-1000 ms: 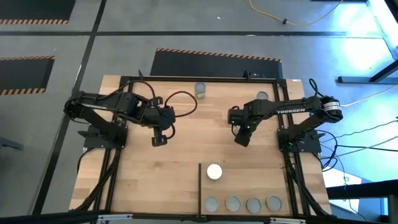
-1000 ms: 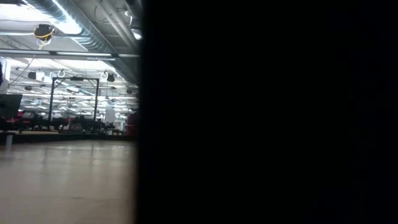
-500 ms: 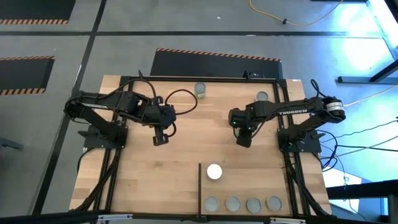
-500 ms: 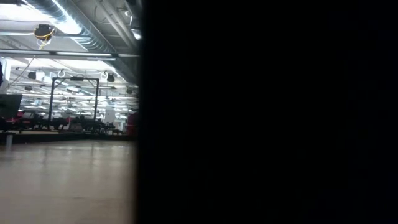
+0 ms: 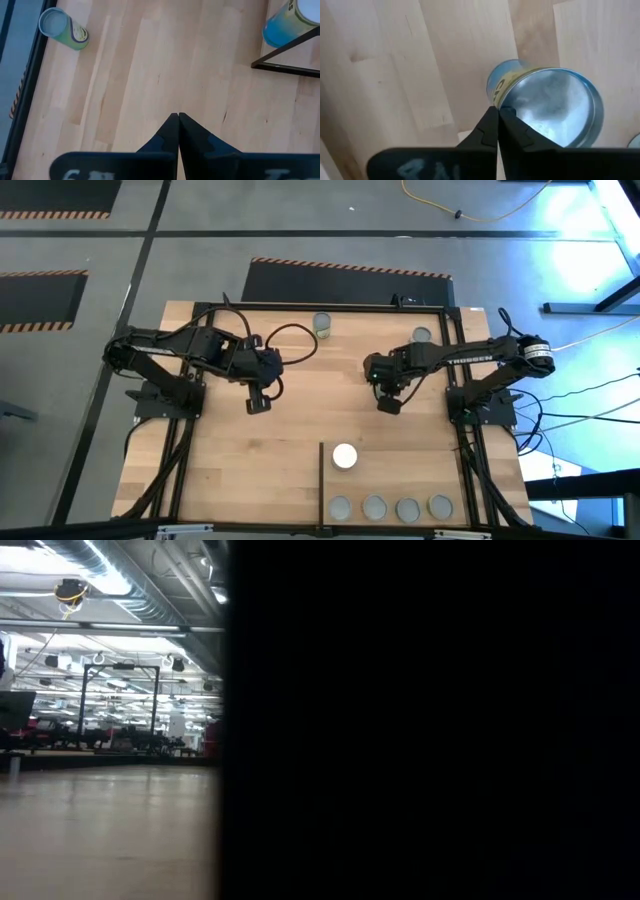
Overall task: Pick and place cans onto a shelf
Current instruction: Put the canned cherries on the shelf
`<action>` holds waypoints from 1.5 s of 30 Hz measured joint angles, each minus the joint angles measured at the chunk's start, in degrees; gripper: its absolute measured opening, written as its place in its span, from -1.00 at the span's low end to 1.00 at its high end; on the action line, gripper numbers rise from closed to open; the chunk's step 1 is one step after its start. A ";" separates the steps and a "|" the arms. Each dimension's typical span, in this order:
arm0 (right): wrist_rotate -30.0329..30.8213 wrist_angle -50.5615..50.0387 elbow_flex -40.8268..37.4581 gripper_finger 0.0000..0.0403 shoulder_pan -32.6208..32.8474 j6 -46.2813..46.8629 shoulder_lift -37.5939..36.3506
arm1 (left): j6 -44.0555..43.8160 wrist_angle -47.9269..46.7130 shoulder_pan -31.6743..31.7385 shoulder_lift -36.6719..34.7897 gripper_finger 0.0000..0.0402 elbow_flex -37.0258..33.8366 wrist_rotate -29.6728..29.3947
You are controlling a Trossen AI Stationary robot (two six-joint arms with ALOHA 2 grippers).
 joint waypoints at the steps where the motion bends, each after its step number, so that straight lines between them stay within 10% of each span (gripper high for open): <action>1: 0.17 0.11 0.00 -0.98 0.01 -0.02 0.01 | 0.00 0.00 0.00 0.00 -1.00 0.00 0.00; 21: -0.64 -15.05 13.49 -1.00 1.74 -0.09 0.39 | 0.27 -0.17 0.00 0.02 -1.00 0.00 0.17; 45: -3.90 -14.33 26.84 -1.00 31.46 21.31 6.40 | 6.59 -0.37 -0.02 0.02 -1.00 0.00 0.13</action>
